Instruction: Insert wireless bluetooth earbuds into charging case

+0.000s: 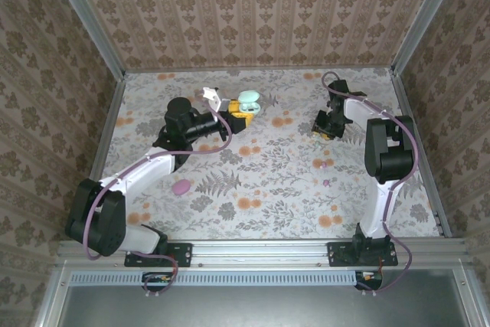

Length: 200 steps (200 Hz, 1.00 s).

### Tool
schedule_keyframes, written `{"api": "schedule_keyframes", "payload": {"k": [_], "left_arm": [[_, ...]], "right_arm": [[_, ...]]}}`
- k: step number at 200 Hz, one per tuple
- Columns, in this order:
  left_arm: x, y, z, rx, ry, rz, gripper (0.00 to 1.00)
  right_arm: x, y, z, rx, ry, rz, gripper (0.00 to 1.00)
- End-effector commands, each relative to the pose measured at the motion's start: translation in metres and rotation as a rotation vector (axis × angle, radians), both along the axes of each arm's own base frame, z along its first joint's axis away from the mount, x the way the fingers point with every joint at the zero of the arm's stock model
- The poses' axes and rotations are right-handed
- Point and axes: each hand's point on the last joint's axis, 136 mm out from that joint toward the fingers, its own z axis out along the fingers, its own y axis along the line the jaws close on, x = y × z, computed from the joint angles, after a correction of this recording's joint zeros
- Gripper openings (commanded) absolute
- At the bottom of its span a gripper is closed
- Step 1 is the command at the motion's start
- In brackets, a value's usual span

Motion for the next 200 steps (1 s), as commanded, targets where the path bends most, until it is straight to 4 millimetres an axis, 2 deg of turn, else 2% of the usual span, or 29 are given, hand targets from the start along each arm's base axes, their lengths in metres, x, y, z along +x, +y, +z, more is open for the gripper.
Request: {"api": "schedule_keyframes", "payload": {"k": [1, 98, 148, 200], "left_arm": [[-0.006, 0.003, 0.022, -0.020, -0.072, -0.002, 0.27], [-0.005, 0.002, 0.023, -0.018, -0.068, -0.003, 0.27], [-0.004, 0.001, 0.022, -0.018, -0.062, -0.004, 0.27], [-0.003, 0.001, 0.023, -0.018, -0.059, -0.005, 0.27]], "right_arm": [[0.003, 0.006, -0.002, 0.043, 0.005, -0.015, 0.32], [0.004, 0.008, -0.009, 0.059, 0.018, 0.000, 0.29], [-0.001, 0.020, -0.011, 0.030, 0.034, 0.110, 0.29], [-0.005, 0.023, -0.014, -0.010, 0.055, 0.192, 0.28]]}}
